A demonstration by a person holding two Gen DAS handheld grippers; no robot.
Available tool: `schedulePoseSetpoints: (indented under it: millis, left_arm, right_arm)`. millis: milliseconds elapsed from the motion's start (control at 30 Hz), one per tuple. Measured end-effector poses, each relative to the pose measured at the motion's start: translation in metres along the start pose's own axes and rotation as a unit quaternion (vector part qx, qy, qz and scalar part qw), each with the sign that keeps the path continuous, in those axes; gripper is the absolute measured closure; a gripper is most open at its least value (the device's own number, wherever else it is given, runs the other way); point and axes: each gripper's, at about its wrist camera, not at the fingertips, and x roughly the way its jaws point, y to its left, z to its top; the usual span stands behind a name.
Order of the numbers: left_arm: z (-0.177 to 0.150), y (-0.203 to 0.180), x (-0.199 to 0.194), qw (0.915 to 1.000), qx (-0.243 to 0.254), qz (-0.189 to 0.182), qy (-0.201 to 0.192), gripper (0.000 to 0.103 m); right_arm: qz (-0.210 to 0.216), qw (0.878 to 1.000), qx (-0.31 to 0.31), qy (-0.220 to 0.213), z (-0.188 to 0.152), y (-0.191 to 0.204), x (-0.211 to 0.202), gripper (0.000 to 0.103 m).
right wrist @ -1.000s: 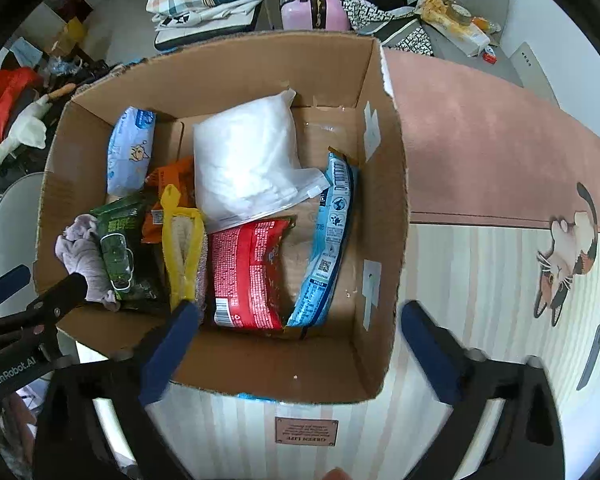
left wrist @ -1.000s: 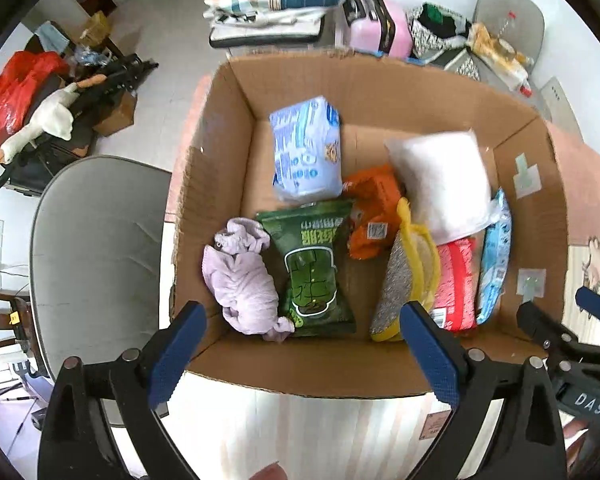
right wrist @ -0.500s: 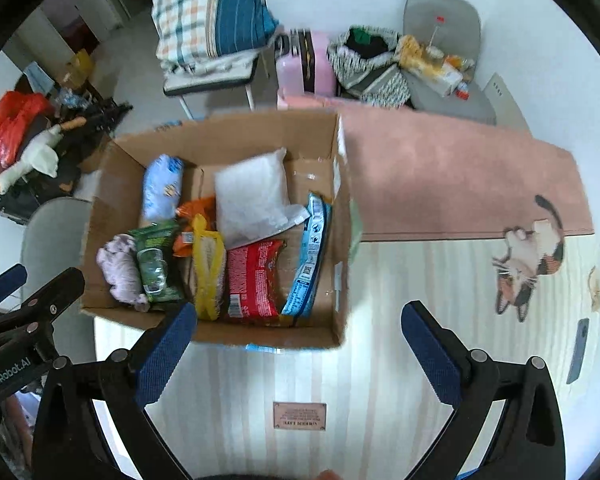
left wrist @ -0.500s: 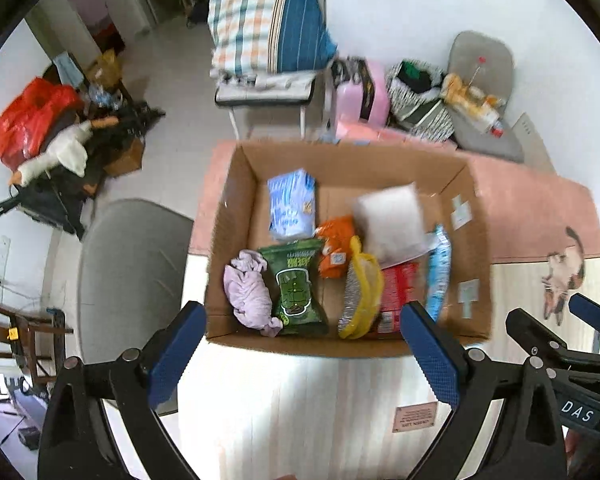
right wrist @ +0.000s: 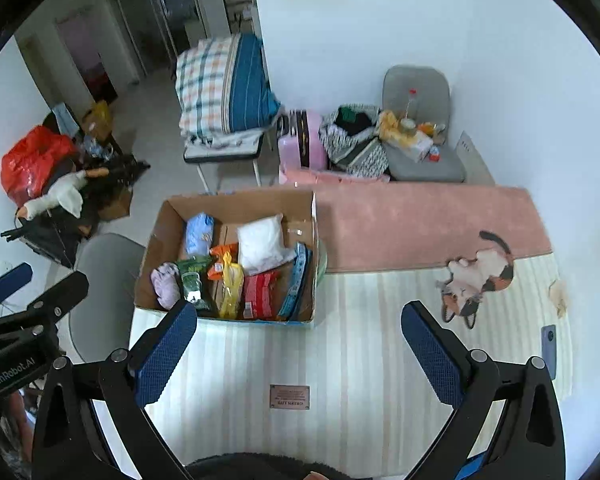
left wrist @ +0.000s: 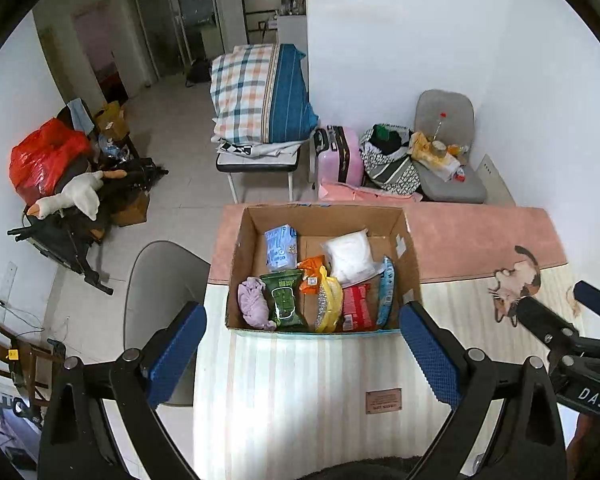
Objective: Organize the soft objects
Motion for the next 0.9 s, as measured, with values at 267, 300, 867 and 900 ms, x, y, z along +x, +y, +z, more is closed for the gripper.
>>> schedulePoseSetpoints:
  millis: [267, 300, 867, 900]
  left_arm:
    - [-0.006, 0.001, -0.038, 0.9995, -0.014, 0.004, -0.028, 0.004]
    - [-0.006, 0.002, -0.042, 0.9993, -0.017, 0.004, -0.032, 0.004]
    - [-0.009, 0.003, -0.039, 0.999, -0.028, 0.01, -0.033, 0.0]
    - [-0.009, 0.002, -0.039, 0.999, -0.028, 0.011, -0.032, 0.0]
  right_arm:
    - [-0.005, 0.999, -0.014, -0.042, -0.008, 0.004, -0.06, 0.0]
    - [-0.004, 0.999, -0.016, -0.044, -0.009, 0.005, -0.064, 0.0]
    - [-0.032, 0.998, -0.025, -0.044, -0.007, 0.015, -0.056, 0.0]
    - [-0.032, 0.998, -0.026, -0.044, -0.007, 0.015, -0.056, 0.0]
